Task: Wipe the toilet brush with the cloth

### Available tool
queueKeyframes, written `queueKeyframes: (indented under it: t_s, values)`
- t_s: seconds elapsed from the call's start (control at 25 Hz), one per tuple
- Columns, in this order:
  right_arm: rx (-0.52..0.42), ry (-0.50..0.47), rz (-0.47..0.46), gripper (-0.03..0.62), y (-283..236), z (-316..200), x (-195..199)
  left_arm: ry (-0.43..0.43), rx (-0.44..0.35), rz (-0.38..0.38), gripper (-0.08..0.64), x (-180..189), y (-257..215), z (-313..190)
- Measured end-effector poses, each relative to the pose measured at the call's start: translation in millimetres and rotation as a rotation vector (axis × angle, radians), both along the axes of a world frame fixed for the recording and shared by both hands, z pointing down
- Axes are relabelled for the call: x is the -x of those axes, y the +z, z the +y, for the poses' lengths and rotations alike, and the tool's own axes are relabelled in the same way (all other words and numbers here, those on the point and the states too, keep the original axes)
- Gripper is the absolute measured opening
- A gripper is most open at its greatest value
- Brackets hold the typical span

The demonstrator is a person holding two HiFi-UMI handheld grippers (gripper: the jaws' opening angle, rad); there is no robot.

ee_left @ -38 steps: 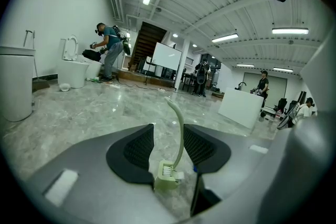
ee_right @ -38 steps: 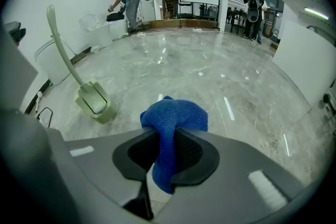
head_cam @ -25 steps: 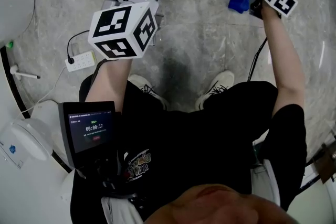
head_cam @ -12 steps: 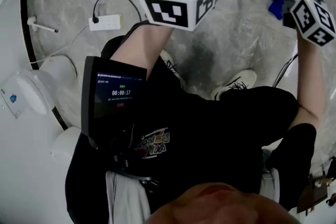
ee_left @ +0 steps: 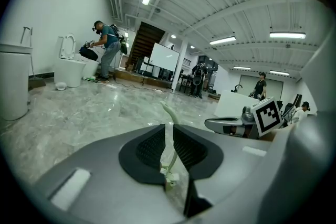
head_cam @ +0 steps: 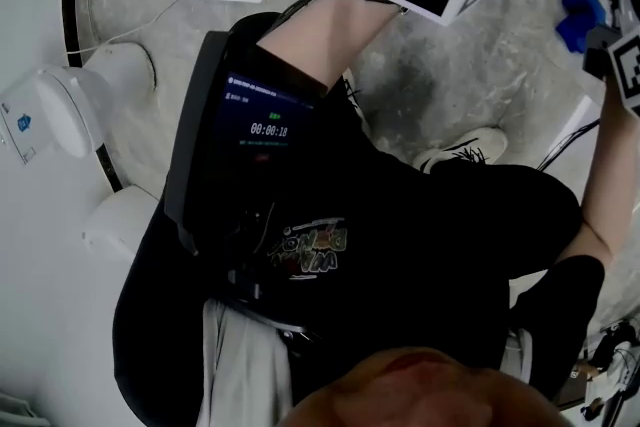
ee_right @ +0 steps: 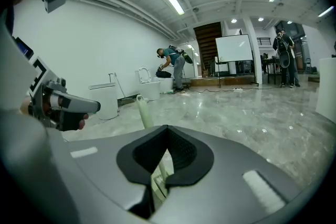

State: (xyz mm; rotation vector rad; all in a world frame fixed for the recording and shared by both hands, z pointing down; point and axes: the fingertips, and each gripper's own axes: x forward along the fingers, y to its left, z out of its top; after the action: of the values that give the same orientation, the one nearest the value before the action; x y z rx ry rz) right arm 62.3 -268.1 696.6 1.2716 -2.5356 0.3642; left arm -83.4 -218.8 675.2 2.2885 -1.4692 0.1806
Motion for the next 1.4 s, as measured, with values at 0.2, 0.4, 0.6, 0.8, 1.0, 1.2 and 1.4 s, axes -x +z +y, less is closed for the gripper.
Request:
queueKeyframes:
  t_s: [0.2, 0.4, 0.6, 0.8, 1.0, 1.2, 1.4]
  values:
    - [0.012, 0.008, -0.03, 0.0, -6.1, 0.9, 0.2, 0.014, -0.033, 0.024, 0.049, 0.3, -6.0, 3.7]
    - [0.006, -0.021, 0.002, 0.0, 4.8, -1.1, 3.1, 0.085, -0.043, 0.007, 0.066, -5.6, -9.3, 2.8]
    - [0.159, 0.102, -0.002, 0.003, 70.0, -21.4, -40.5, 0.189, -0.003, 0.005, 0.293, -6.2, -3.1, -0.2]
    - [0.286, 0.282, -0.114, 0.029, 96.6, -32.9, -97.3, 0.223, -0.016, -0.038, 0.43, -12.3, -3.7, -2.3]
    - [0.27, 0.269, -0.086, 0.029, 83.3, -24.3, -84.0, 0.144, 0.005, -0.04, 0.383, -5.4, -0.6, -4.6]
    - [0.338, 0.264, -0.059, 0.029, 75.2, 3.6, -60.5, 0.056, 0.106, 0.029, 0.374, -6.2, 5.9, 15.4]
    - [0.412, 0.248, 0.051, 0.032, 32.5, 65.8, -35.4, 0.008, 0.194, 0.008, 0.374, 3.5, -1.1, 64.3]
